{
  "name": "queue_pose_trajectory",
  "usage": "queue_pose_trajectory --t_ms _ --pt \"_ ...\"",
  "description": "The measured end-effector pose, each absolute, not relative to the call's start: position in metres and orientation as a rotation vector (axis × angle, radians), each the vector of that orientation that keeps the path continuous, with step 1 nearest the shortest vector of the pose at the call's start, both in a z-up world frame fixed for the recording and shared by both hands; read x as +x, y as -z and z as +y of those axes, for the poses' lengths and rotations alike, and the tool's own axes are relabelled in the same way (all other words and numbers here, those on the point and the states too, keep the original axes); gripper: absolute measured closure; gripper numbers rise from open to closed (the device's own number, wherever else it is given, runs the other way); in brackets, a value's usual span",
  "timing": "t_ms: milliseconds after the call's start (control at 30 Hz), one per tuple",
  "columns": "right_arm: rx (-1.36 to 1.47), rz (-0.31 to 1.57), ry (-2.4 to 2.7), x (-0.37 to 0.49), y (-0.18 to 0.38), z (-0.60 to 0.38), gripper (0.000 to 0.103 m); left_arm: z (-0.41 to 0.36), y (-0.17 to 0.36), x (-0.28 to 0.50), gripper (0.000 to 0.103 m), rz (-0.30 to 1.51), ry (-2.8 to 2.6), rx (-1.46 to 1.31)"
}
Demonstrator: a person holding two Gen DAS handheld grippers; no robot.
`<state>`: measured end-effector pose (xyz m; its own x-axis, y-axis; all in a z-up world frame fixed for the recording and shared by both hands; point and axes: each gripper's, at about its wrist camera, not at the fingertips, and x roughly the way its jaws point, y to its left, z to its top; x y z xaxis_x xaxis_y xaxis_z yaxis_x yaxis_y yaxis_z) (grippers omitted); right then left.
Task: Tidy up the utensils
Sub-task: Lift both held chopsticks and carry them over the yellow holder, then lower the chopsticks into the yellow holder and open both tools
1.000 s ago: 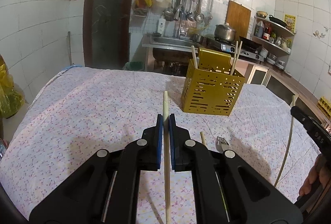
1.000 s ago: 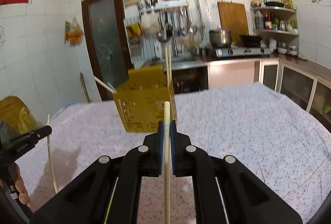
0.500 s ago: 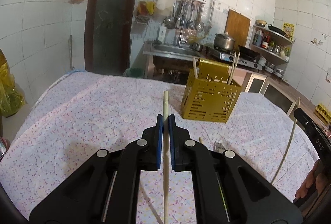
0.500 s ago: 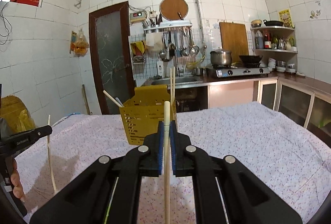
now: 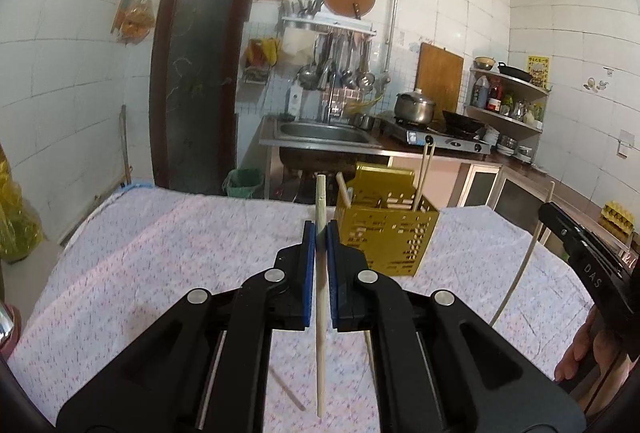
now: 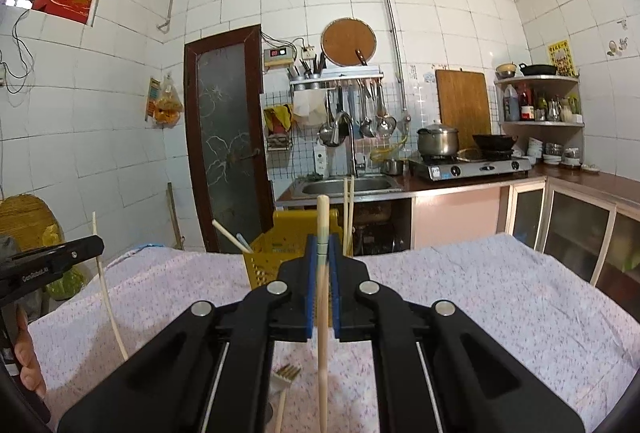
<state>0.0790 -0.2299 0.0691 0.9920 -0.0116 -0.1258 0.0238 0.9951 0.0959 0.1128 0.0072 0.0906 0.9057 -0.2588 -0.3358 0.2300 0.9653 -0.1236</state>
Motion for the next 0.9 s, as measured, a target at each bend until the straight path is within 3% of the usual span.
queue_pose_trajectory --t_ms 400,900 --pt "0.108 0.080 0.003 0.105 -0.096 -0.237 0.097 -0.022 -0.139 0.145 0.098 0.276 0.300 -0.051" --pt "0.107 -0.092 0.002 0.181 -0.170 -0.254 0.097 -0.071 -0.204 0.229 0.098 0.128 0.369 -0.122"
